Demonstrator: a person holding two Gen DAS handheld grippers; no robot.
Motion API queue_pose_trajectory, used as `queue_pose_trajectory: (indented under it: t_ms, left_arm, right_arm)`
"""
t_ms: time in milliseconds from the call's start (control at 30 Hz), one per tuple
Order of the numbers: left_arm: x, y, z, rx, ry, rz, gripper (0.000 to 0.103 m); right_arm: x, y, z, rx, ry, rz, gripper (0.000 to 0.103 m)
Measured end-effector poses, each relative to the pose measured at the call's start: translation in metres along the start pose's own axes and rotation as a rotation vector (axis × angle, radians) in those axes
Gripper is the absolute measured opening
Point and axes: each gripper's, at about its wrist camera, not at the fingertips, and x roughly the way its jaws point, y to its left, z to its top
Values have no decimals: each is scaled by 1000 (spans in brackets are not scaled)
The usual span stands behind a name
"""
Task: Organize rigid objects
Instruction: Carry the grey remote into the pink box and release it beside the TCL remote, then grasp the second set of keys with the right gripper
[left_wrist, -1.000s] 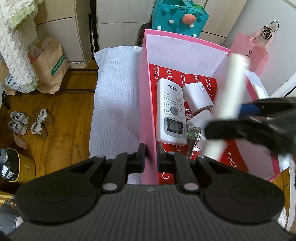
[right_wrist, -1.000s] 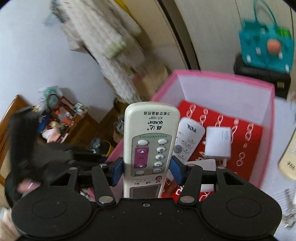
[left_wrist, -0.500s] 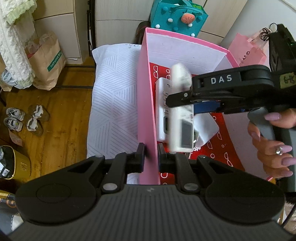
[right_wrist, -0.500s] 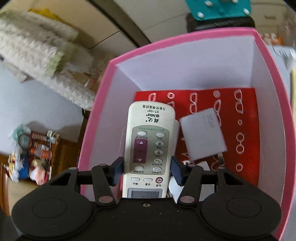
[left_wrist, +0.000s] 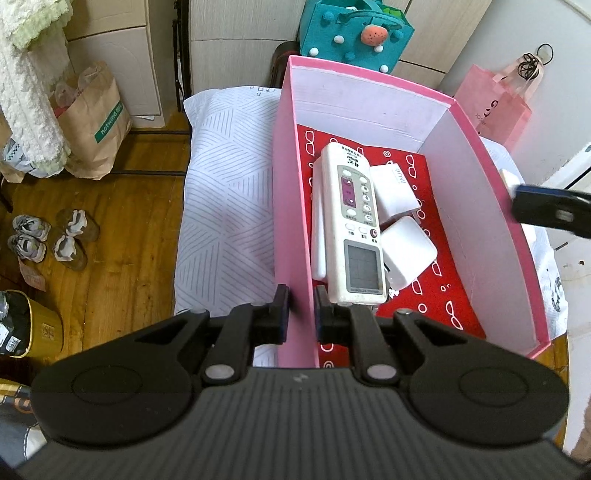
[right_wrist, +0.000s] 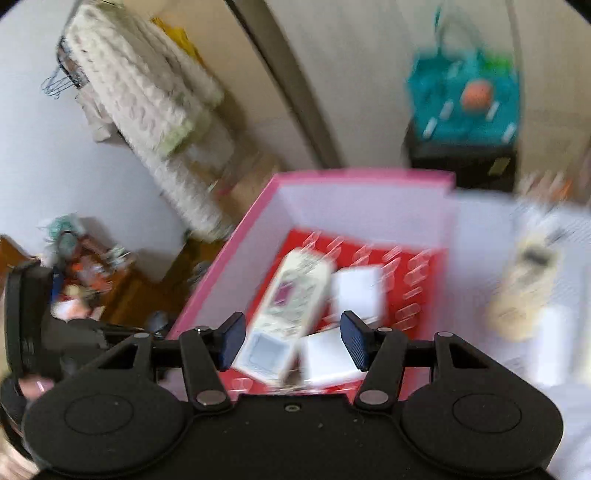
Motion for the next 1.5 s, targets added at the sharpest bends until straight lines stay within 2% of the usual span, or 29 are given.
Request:
queue_pose_trajectory:
  t_ms: [67, 200, 400, 500, 633, 967, 1067, 1233, 1267, 1300, 1367, 1500]
  left_arm:
    - [-1, -1, -2, 0, -5, 3, 12]
    - [-2, -1, -4, -16, -14, 5, 12]
    - [-4, 1, -6, -41, -24, 2, 12]
    - [-4, 0, -6, -50, -26, 4, 12]
    - [-4, -3, -5, -48, -27, 17, 12]
    - [-6, -6, -7, -46, -31, 32, 12]
    - [-6, -5, -7, -48, -29, 32, 12]
    - [-5, -5, -7, -43, -27, 33, 12]
    - [-5, -5, -6, -41, -27, 32, 12]
    - [-5, -5, -6, -41, -26, 31, 12]
    - [-5, -5, -6, -39, -26, 30, 12]
    - [-4, -4, -5, -37, -26, 27, 12]
  right_arm:
    - [-24, -10, -9, -19, -28, -27, 62]
    - [-55, -43, -28, -32, -15, -57, 62]
    - [-67, -79, -66, -49, -29, -95, 62]
    - [-60, -92, -85, -59, -49, -80, 62]
    - [-41, -103, -107, -159, -96, -92, 62]
    - [9, -136, -119, -168, -72, -236, 62]
    - [20, -138, -124, -171, -54, -233, 62]
    - [25, -135, -130, -177, -118, -243, 66]
    - [25, -134, -130, -182, -119, -240, 61]
    - [24, -133, -129, -183, -122, -238, 44]
    - [22, -134, -128, -170, -116, -234, 28]
    - [14, -135, -129, -121, -147, -228, 28]
